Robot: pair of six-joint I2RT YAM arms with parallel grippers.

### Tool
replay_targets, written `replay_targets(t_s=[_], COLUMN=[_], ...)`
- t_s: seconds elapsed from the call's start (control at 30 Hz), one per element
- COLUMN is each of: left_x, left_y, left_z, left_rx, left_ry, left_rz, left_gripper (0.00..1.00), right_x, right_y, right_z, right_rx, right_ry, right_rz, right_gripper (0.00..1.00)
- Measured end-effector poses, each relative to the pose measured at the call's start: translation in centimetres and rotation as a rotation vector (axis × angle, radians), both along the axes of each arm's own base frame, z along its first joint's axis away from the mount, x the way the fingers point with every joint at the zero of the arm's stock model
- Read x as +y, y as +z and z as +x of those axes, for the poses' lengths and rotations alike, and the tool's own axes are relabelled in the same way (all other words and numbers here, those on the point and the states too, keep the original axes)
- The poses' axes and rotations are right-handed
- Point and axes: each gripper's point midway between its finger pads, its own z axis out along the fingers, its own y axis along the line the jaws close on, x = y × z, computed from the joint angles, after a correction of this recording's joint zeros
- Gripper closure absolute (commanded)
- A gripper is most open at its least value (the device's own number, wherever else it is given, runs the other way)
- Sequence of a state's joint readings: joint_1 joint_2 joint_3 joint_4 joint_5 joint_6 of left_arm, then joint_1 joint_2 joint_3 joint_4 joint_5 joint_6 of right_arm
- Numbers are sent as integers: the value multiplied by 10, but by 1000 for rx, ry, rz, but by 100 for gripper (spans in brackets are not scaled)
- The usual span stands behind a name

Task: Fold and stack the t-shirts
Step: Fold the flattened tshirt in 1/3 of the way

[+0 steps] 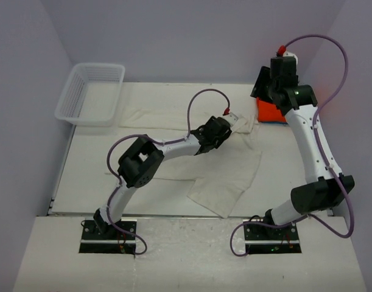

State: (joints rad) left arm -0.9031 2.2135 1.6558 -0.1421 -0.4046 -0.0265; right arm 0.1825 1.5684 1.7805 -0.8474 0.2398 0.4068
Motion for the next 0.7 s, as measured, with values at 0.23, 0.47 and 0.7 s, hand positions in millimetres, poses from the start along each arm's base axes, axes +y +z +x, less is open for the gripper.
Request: replay_targets(t_s=[0.23,0.47,0.7], left_x=[-11,-43,-68], left_y=[-11,19,24], left_z=[3,-4,-6], left_rx=[-87,-168,-189], left_ry=[-3,-42,-77], left_rz=[63,24,1], left_gripper=[41,41,41], right_x=[-4,-6,-7], right_y=[-6,-27,-26], right_z=[-11,-14,-17], right_rx=[14,69,67], right_ry=[-1,-5,-6], right_rz=[-11,-20,-20], right_gripper=[45,45,45])
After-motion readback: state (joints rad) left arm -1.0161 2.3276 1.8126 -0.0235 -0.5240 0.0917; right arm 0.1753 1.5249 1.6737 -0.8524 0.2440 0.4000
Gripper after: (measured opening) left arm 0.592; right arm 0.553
